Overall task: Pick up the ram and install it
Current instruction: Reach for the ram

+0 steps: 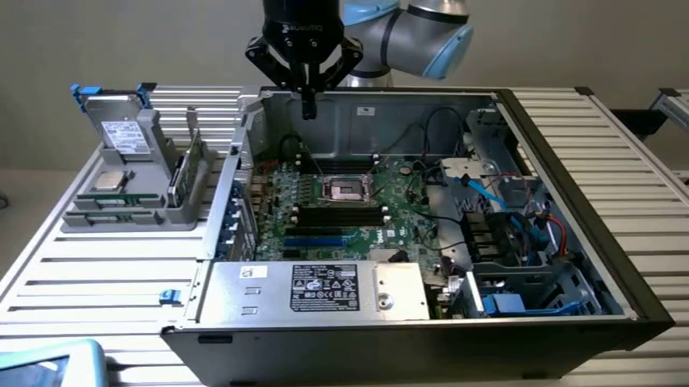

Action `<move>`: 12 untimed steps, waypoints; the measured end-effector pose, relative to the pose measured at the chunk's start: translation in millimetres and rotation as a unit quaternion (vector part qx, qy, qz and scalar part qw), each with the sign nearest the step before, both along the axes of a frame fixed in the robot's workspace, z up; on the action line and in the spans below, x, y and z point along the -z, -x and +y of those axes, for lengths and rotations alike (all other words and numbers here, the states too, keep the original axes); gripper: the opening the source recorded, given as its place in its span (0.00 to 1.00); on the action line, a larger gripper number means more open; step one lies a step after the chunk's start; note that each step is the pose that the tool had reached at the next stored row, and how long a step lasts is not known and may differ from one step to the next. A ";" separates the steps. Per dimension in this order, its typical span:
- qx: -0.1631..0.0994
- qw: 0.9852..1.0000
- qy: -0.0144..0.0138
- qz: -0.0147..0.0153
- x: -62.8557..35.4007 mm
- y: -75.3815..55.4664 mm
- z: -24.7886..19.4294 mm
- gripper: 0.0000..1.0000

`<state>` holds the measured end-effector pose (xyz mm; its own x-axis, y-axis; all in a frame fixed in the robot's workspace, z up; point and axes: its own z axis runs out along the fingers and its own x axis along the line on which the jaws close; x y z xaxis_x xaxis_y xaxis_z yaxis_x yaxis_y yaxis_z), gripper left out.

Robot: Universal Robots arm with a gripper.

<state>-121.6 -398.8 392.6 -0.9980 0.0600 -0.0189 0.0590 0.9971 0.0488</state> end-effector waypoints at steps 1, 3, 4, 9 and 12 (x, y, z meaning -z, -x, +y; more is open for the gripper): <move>0.000 1.000 0.000 0.000 -0.1 1.5 0.0 0.11; 0.000 1.000 0.000 0.000 -0.1 6.9 0.0 0.11; 0.000 1.000 0.000 0.000 0.0 10.7 0.0 0.11; 0.000 1.000 0.000 0.000 0.0 33.6 0.1 0.11; 0.000 1.000 0.000 0.000 0.0 47.4 0.1 0.11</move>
